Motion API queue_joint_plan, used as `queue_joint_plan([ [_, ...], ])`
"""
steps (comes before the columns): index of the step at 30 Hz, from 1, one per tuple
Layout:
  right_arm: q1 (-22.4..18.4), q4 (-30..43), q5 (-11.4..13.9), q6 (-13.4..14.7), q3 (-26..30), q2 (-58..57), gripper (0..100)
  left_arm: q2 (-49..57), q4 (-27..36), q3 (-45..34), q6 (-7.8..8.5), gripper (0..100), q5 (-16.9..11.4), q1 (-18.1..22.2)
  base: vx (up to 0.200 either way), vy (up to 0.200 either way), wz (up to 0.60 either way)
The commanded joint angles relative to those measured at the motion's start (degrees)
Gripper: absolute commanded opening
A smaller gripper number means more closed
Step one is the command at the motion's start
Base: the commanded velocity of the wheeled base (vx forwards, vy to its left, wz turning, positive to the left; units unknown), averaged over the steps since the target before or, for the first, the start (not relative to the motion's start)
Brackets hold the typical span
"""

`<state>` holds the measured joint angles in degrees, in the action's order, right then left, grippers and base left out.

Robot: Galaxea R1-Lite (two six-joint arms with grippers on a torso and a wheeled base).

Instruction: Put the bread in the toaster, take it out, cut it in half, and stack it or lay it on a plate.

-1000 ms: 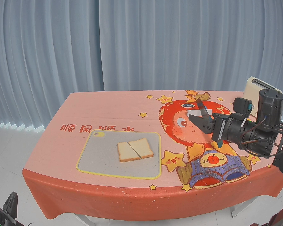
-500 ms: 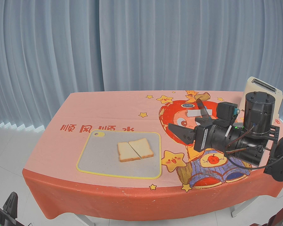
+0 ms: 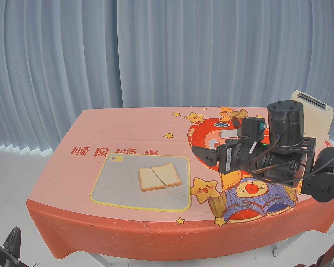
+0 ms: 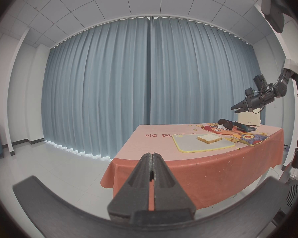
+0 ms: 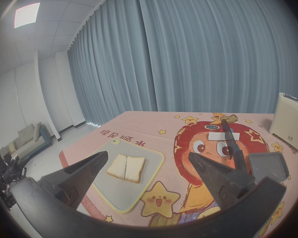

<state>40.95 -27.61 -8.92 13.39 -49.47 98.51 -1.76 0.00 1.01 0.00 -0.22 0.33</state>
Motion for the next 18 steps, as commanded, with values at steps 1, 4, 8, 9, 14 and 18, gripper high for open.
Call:
queue_joint_plan([
  [1, -1.2, 2.6, 0.0, -0.1, -3.8, 3.4, 100, -0.1, 0.0, -1.0, 0.0, 0, 0.0, 0.0, 0.0, 0.0, 0.0],
  [4, -1.3, 3.1, 0.0, -0.9, -5.0, 5.5, 100, -0.1, 0.0, -1.0, 0.0, 0, 0.0, 0.0, 0.0, 0.0, 0.0],
  [8, -1.2, 3.1, -0.4, -3.5, -6.6, 9.2, 100, 0.0, 0.0, -1.0, 0.0, 0, 0.0, 0.0, 0.0, 0.0, 0.0],
  [9, -1.2, 3.1, -0.5, -3.5, -6.7, 9.4, 100, -0.1, 0.0, -1.0, 0.0, 0, 0.0, 0.0, 0.0, 0.0, 0.0],
  [14, -0.3, 3.1, -2.5, -4.3, -9.5, 15.0, 100, 0.0, 0.0, -1.0, 0.0, 0, 0.0, 0.0, 0.0, 0.0, 0.0],
  [18, 0.4, 3.5, -2.6, -4.3, -11.4, 17.2, 100, -0.1, 0.0, -1.0, 0.0, 0, 0.0, 0.0, 0.0, 0.0, 0.0],
])
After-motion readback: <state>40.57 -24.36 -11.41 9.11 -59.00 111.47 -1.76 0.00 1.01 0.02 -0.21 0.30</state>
